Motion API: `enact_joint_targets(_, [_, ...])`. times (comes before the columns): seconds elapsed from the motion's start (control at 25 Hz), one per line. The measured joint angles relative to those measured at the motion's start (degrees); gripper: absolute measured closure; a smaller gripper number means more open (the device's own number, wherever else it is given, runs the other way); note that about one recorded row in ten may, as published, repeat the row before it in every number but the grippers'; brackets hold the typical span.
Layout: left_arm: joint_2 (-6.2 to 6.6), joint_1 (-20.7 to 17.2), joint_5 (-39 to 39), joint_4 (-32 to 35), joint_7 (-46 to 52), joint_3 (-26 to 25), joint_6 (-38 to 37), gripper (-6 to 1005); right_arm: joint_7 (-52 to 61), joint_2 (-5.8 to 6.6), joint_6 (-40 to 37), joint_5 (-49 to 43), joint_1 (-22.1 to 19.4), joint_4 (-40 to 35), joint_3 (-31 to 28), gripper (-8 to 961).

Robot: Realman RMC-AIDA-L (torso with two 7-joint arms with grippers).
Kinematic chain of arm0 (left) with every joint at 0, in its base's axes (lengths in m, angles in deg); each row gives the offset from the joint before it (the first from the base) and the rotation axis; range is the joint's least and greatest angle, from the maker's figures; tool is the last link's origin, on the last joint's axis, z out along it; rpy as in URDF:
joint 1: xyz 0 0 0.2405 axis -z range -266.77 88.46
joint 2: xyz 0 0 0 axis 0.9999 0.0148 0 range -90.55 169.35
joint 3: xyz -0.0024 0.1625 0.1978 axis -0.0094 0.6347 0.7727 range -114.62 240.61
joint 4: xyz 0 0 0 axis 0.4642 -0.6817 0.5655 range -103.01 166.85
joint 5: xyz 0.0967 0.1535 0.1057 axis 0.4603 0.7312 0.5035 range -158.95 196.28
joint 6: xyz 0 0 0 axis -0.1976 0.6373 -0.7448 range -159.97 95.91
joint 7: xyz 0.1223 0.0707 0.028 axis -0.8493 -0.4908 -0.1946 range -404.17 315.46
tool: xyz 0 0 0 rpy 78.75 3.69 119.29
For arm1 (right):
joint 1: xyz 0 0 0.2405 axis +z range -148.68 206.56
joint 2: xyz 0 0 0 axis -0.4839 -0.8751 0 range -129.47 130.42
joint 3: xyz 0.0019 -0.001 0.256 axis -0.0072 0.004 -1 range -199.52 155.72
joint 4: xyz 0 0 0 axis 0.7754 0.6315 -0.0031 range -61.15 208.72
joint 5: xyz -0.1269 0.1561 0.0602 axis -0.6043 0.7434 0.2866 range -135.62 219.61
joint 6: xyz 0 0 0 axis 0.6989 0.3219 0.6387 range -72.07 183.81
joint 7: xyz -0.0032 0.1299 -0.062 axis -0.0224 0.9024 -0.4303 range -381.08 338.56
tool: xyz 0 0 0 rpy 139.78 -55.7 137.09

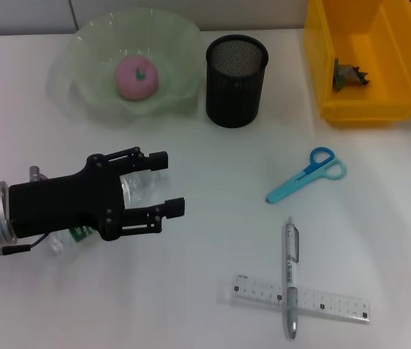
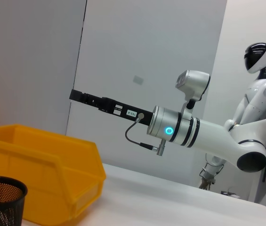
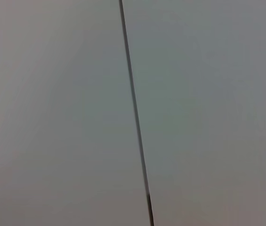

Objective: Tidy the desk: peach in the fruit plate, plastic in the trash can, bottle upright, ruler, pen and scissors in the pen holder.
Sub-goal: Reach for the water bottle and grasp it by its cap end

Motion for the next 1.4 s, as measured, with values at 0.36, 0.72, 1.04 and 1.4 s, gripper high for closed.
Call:
enact_joint_targets(0.36, [0.1, -0.2, 0.0, 0.0, 0.0, 0.0, -0.5, 202, 1.4, 0.0, -2.3, 0.0, -0.5, 0.2, -0.4, 276])
enact_joint_targets(0.72, [0.2, -0.1, 0.0, 0.0, 0.0, 0.0, -0.8, 203, 21.4, 1.51, -15.1, -8.5, -5.9, -4.2, 5.1, 276])
enact_joint_targets(1.04, [0.44, -0.1, 0.0, 0.0, 0.1, 0.0, -1.0, 203, 27.8, 4.22, -32.1, -27.7, -10.9, -10.2, 4.9, 277])
enact_joint_targets(1.4, [0.87, -0.1, 0.0, 0.0, 0.2, 0.0, -1.0, 203, 25.8, 5.37, -36.2, -41.1, -10.9, -11.8, 5.0, 275])
